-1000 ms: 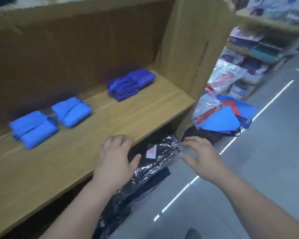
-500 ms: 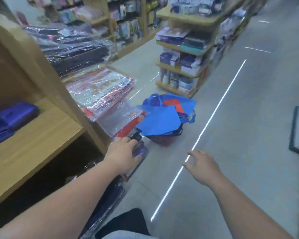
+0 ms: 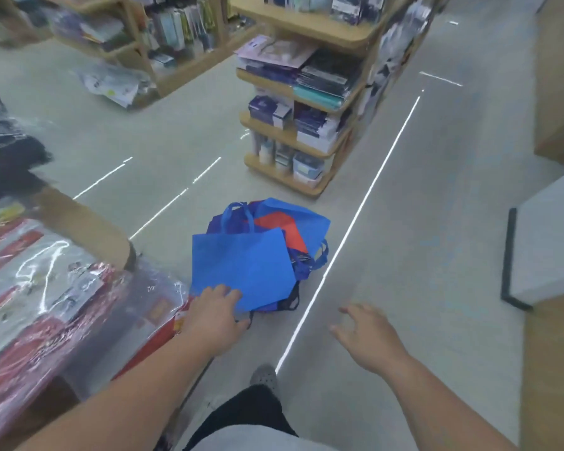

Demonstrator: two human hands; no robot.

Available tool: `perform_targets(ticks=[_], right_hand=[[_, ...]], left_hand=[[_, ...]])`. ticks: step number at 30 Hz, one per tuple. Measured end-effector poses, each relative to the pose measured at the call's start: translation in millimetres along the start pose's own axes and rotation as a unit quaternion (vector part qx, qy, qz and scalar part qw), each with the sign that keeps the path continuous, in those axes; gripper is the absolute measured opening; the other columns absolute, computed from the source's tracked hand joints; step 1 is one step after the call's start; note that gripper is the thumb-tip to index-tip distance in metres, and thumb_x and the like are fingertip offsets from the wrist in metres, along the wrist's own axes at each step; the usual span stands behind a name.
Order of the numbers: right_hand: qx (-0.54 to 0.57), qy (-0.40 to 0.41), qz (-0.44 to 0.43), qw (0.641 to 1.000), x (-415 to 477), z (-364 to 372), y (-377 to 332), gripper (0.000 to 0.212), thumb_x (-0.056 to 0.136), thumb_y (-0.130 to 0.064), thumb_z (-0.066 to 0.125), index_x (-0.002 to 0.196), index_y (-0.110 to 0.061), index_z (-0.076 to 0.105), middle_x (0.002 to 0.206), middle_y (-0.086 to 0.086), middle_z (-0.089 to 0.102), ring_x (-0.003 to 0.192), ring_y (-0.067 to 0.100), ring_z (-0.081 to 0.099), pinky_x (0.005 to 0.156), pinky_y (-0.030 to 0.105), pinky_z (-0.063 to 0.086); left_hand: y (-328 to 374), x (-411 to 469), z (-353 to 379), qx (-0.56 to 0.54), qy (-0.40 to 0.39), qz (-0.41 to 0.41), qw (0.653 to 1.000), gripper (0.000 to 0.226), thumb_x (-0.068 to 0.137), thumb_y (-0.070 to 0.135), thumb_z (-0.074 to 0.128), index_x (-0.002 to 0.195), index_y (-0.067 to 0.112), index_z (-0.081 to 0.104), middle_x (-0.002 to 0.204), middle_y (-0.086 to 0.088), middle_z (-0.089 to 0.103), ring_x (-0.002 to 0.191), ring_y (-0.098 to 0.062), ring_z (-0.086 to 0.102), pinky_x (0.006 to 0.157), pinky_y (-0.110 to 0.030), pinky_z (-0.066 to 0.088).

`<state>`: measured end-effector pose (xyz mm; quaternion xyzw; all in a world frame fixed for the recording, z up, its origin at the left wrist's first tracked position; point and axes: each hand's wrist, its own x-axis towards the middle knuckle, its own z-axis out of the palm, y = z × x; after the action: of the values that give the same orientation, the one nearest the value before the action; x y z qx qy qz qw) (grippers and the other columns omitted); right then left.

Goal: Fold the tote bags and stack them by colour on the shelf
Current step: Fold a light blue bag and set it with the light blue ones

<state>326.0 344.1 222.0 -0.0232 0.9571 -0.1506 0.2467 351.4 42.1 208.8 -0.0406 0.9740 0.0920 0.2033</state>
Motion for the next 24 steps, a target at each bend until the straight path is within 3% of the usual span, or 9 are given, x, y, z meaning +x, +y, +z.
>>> perform_targets(ticks=[7,13,19,24], right_hand=[[0.008,-0.071,0.0,0.997,129,-37,-14,0.056,0.095,-0.053,0.058,0.144,-0.026,0.051,0.145,0.001,0.05,0.135,0.026,0.043,0.11,0.035,0.038],[-0.014,-0.138,-0.067,0.988,271,-41,-34,0.051,0.093,-0.05,0.061,0.136,-0.022,0.058,0.136,0.003,0.058,0.126,0.025,0.053,0.1,0.032,0.043],[-0.05,-0.233,-0.096,0.967,395,-18,-44,0.045,0.093,-0.048,0.061,0.131,-0.024,0.061,0.13,0.003,0.059,0.119,0.025,0.056,0.094,0.033,0.047],[-0.057,-0.278,-0.08,0.956,458,31,-49,0.041,0.092,-0.048,0.061,0.124,-0.023,0.062,0.125,0.004,0.061,0.114,0.027,0.056,0.091,0.034,0.047]], left_hand=[[1,108,-23,-0.008,-0.045,-0.05,0.998,0.06,0.091,0.056,0.053,0.145,0.03,0.044,0.141,0.003,0.047,0.128,-0.022,0.044,0.105,-0.037,0.04],[-24,191,-20,-0.013,-0.083,-0.155,0.984,0.06,0.094,0.056,0.049,0.146,0.029,0.041,0.142,0.002,0.046,0.13,-0.024,0.043,0.105,-0.039,0.041],[-55,240,3,-0.036,-0.135,-0.268,0.953,0.062,0.092,0.055,0.052,0.147,0.026,0.042,0.138,-0.001,0.049,0.126,-0.026,0.046,0.104,-0.037,0.04],[-84,281,40,-0.064,-0.16,-0.291,0.941,0.067,0.09,0.055,0.056,0.148,0.028,0.04,0.14,0.0,0.047,0.128,-0.025,0.046,0.106,-0.037,0.041]])
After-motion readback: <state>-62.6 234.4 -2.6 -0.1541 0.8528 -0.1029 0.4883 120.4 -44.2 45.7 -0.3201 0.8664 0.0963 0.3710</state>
